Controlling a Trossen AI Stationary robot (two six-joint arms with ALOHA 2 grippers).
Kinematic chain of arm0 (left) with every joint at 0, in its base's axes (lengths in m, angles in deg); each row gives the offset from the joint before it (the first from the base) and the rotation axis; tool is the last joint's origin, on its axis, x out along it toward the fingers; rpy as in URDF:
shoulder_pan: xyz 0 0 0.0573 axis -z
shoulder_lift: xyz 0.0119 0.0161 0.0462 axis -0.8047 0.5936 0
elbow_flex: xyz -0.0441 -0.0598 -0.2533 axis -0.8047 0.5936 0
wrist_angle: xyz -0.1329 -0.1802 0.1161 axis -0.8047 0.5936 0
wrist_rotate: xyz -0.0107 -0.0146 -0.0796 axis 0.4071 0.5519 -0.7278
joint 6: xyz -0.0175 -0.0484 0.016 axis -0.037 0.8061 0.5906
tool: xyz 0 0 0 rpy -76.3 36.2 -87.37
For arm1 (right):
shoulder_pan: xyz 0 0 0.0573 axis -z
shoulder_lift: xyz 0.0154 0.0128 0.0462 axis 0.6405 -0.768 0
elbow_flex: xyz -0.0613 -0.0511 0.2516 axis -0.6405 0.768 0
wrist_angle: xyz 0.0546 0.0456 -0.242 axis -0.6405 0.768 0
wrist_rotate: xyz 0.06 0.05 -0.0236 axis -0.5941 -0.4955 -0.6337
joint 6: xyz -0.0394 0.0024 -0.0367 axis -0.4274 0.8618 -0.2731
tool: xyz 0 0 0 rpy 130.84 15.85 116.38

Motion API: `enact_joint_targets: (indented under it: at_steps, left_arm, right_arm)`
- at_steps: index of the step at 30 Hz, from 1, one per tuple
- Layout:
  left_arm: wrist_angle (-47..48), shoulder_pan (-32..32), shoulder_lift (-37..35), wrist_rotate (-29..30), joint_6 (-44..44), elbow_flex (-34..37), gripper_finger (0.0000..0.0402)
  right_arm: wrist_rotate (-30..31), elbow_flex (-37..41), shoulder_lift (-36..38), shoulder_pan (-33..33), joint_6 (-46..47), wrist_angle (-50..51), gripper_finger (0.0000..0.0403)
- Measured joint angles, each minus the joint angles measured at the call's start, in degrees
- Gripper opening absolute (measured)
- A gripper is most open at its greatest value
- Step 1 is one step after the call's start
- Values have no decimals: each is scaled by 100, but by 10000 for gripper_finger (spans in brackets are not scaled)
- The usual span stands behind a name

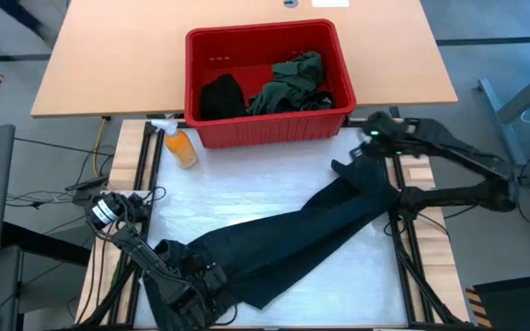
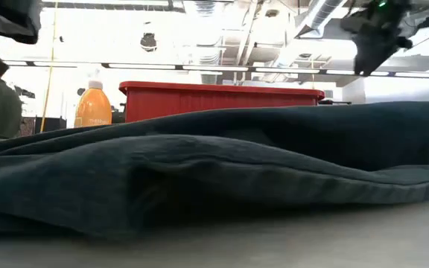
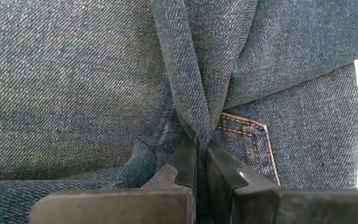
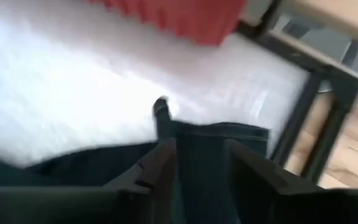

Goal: Fold Laundry from Bin
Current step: Fold the dark blue pants

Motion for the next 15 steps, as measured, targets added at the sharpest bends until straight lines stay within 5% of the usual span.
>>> enact_joint_targets:
  at_steps: [15]
  left_arm:
    - [-3, 270, 10, 267, 523, 56, 0]
  right_arm:
    - [-495, 11, -2234, -192, -470, -94, 285]
